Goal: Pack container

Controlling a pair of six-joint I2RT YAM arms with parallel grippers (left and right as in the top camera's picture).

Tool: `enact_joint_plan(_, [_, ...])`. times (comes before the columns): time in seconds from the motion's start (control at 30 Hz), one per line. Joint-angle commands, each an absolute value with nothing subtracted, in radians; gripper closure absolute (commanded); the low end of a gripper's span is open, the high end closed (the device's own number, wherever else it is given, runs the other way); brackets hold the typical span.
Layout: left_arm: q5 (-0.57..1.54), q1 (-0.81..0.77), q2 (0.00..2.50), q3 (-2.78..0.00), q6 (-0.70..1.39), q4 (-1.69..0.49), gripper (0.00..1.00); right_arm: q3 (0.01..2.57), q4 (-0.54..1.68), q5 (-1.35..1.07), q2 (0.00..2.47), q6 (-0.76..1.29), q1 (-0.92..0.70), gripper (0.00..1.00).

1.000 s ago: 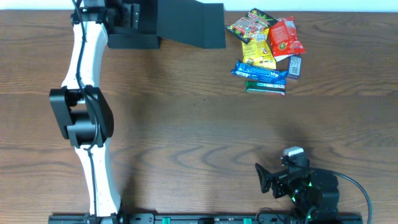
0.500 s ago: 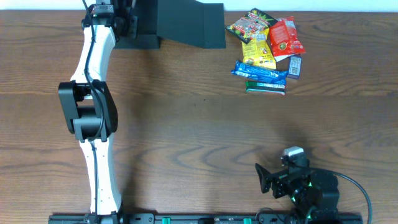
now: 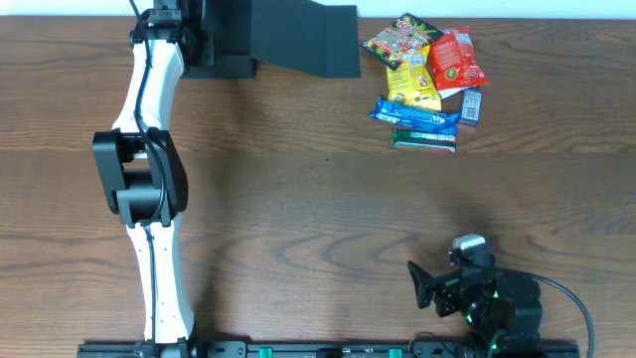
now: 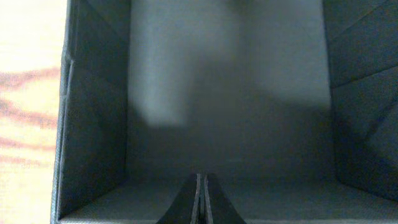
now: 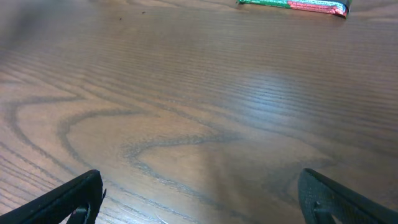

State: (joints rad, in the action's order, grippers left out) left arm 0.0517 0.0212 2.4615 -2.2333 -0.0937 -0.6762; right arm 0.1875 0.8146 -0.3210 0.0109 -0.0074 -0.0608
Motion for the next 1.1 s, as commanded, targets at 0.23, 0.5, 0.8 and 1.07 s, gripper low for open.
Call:
enact_joint_plan(0.23, [0.001,0.012,2.461,-2.255,0.059,-0.857,0.94,0.181,0.816,-0.321,0.006,0.007,-0.054,0.01])
enact_joint_plan(0.5, [0.000,-0.062,2.417,-2.255,0.076,-1.044,0.94,0.181,0.816,-0.321,0.006,0.007,-0.054,0.01])
enact_joint_plan(0.8, [0.001,-0.176,2.412,-2.254,0.118,-1.276,0.95,0.181,0.816,-0.321,0.006,0.007,-0.054,0.01])
enact_joint_plan(1.07, [0.099,-0.265,2.412,-2.254,0.166,-1.361,0.94,0.181,0.816,-0.321,0.006,0.007,-0.054,0.01])
